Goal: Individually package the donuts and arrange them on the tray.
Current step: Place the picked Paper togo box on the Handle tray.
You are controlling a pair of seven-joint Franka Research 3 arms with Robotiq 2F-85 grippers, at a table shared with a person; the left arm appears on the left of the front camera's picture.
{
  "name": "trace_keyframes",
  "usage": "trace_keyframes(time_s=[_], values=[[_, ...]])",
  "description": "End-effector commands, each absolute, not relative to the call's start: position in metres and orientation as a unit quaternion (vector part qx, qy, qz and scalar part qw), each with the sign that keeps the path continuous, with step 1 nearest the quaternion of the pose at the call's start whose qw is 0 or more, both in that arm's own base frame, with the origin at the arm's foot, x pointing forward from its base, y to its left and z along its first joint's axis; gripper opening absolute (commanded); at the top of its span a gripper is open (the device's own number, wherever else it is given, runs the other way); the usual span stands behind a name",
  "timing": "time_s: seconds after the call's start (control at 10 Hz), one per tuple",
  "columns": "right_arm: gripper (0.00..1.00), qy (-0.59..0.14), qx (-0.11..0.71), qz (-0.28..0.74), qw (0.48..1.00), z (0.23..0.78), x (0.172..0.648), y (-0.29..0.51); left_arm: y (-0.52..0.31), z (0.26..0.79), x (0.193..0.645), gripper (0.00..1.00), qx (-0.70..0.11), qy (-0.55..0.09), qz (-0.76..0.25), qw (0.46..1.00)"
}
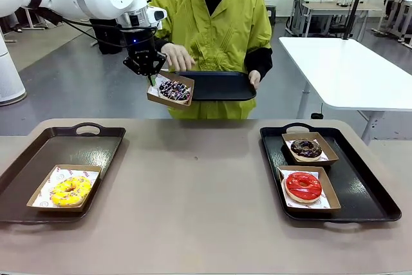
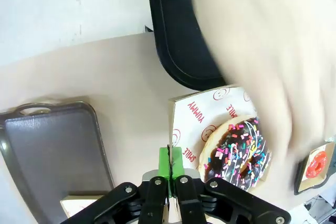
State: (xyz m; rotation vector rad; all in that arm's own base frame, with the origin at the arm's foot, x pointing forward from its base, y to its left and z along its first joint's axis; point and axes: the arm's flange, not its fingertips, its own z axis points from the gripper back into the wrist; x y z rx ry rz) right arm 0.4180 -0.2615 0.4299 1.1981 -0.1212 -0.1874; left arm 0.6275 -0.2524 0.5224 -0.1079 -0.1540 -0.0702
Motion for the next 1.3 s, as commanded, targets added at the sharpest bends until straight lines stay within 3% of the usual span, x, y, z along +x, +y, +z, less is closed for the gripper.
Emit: trace_keyframes(time_s=[0.0, 1.2], values=[[1.00, -0.052, 0.564, -0.083, 0.820, 0.4305, 0.4178, -0.2644, -0.2498, 0.5244, 0.6245, 0.00, -0.054, -0.077, -0.036, 0.995], [1.00, -0.052, 0.564, -0.083, 0.820, 0.4305, 0.4178, -0.2644, -0.2498, 0.5244, 0.6245, 0.00, -0.054, -0.077, -0.036, 0.995]])
